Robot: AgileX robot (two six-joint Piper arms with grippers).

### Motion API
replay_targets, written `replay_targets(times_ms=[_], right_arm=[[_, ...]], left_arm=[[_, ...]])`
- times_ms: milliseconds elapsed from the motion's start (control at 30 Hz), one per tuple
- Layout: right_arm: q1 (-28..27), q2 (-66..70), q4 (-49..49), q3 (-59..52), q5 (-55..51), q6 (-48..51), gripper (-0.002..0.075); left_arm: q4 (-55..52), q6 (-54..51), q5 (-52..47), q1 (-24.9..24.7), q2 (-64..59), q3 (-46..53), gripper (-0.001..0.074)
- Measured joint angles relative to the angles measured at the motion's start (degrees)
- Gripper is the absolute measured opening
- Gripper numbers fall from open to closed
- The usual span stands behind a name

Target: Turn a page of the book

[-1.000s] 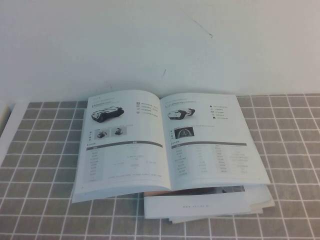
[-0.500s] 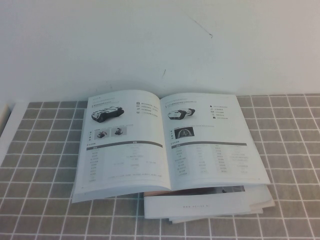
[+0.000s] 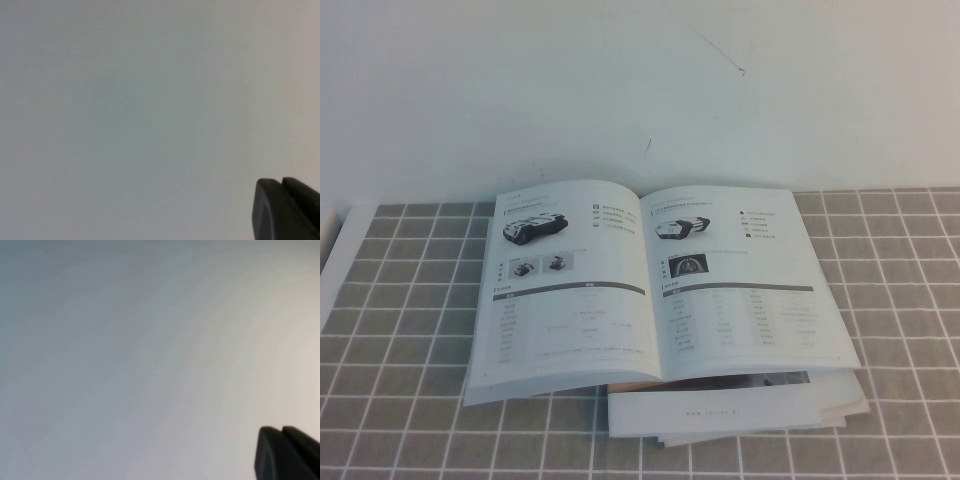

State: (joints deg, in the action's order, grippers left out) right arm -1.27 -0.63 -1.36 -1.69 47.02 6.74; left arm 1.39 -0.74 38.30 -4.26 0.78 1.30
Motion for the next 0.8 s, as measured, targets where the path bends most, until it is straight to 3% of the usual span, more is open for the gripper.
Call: replay_targets(times_ms=[200,300,367,467,533,800], right_arm=[[0.0,-0.1,0.0,0.0,3.4,-1.2,-0.0001],[0.0,-0.1,0.0,0.4,2.0,-2.2,-0.0002],[0.0,-0.1,0.0,2.5,-3.8,-2.6,-0.0002],[0.0,-0.1,0.0,8.8,-19.4,-3.0,-0.0001],[0.0,-0.1,0.0,13.5,-31.3,-3.3,-0.0001],[0.0,8.2,-0.4,27.6,-62.2,-4.4,-0.0002]], left_arm=[[-0.8,0.1,0.8,0.0,0.0,0.0,-0.0004],[-4.5,0.7,-4.9,0.0,0.0,-2.0,-0.0004],[-6.4,4.4,-20.5,0.0,0.0,-10.1,-0.0004],[-5.4,7.3,-32.8,0.0,-2.2,-18.2,-0.0004],[-5.1,7.7,-38.3,0.0,-6.4,-23.2,-0.0004],[-3.5,7.8,-57.1,0.0,-29.1,-38.6,-0.0004]])
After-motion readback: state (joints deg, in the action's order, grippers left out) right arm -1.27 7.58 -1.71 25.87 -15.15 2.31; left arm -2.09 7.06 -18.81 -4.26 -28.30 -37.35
